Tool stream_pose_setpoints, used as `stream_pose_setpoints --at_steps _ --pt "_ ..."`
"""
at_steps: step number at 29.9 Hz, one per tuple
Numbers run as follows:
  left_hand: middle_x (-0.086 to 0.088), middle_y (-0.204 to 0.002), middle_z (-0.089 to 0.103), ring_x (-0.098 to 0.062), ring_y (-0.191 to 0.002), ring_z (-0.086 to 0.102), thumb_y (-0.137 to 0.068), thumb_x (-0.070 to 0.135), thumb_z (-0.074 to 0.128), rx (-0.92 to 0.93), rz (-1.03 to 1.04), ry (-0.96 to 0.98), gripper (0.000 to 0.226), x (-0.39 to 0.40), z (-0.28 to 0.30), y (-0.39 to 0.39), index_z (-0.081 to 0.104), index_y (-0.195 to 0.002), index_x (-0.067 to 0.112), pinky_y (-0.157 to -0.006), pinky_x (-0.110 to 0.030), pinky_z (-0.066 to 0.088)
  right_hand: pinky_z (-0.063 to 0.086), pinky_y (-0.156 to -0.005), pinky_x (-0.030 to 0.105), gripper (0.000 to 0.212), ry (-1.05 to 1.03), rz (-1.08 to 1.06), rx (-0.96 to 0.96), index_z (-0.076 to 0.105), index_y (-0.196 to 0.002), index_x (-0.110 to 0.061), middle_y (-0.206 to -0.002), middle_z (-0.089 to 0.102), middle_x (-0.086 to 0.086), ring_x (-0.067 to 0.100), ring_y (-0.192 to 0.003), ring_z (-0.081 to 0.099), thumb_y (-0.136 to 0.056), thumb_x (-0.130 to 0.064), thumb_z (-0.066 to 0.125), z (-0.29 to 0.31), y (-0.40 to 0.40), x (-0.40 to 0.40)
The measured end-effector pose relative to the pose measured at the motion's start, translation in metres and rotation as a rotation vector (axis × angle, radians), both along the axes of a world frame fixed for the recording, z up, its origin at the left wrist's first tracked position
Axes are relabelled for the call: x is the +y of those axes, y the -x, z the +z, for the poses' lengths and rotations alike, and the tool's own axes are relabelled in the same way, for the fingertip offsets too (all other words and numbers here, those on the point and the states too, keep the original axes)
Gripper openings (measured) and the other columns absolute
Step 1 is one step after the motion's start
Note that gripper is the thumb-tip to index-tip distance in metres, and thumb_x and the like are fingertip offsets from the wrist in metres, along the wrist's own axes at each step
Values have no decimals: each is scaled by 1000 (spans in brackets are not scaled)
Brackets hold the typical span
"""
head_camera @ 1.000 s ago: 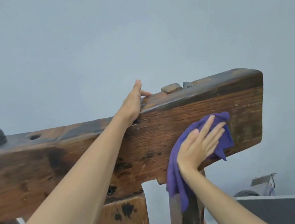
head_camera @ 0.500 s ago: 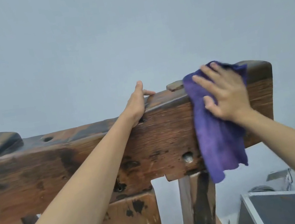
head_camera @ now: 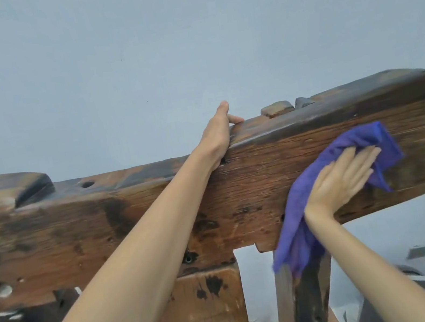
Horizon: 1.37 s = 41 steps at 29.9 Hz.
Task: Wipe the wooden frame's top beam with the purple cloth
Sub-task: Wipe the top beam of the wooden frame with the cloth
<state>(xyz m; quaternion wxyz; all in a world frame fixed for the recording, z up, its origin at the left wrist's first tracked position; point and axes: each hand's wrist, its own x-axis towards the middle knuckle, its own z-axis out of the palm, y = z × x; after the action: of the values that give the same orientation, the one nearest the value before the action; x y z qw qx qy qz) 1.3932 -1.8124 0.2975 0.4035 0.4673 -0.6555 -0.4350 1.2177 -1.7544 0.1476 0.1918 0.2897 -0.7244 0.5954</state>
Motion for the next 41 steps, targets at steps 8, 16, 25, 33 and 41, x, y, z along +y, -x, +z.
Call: stream_pose_setpoints --at_steps 8,16,25,33,41 --pt "-5 -123 55 -22 -113 50 -107 42 24 -83 -18 108 54 9 2 -3 73 -115 21 -93 -31 31 28 -115 44 58 -108 464 853 54 -143 -29 -156 39 4 32 -138 45 -85 -33 61 -53 -95 21" --pt "2 -116 58 -20 -107 53 -104 33 33 -105 -13 130 44 9 1 -2 74 -114 18 -90 -32 33 41 -97 51 51 -125 318 858 54 -138 -17 -155 43 18 43 -117 56 -89 -35 53 7 94 29" --pt "8 -101 60 -10 -88 56 -102 27 38 -125 7 139 37 7 1 1 72 -113 22 -87 -35 45 7 -124 31 52 130 107 -410 16 -159 -2 -168 15 19 31 -155 14 -108 -13 21 -18 139 29" --pt "7 -101 62 -11 -92 56 -102 21 29 -194 -53 164 39 15 0 0 68 -108 24 -95 -40 43 40 -108 64 50 -150 11 -349 46 -139 17 -147 37 43 58 -136 40 -98 4 21 -75 -21 3" --pt "-1 -128 60 -22 -118 54 -102 21 31 -238 -50 196 42 7 -1 -1 65 -128 19 -95 -33 39 29 -116 60 51 -207 170 -204 30 -147 7 -158 22 38 54 -146 25 -97 9 20 -61 -92 14"
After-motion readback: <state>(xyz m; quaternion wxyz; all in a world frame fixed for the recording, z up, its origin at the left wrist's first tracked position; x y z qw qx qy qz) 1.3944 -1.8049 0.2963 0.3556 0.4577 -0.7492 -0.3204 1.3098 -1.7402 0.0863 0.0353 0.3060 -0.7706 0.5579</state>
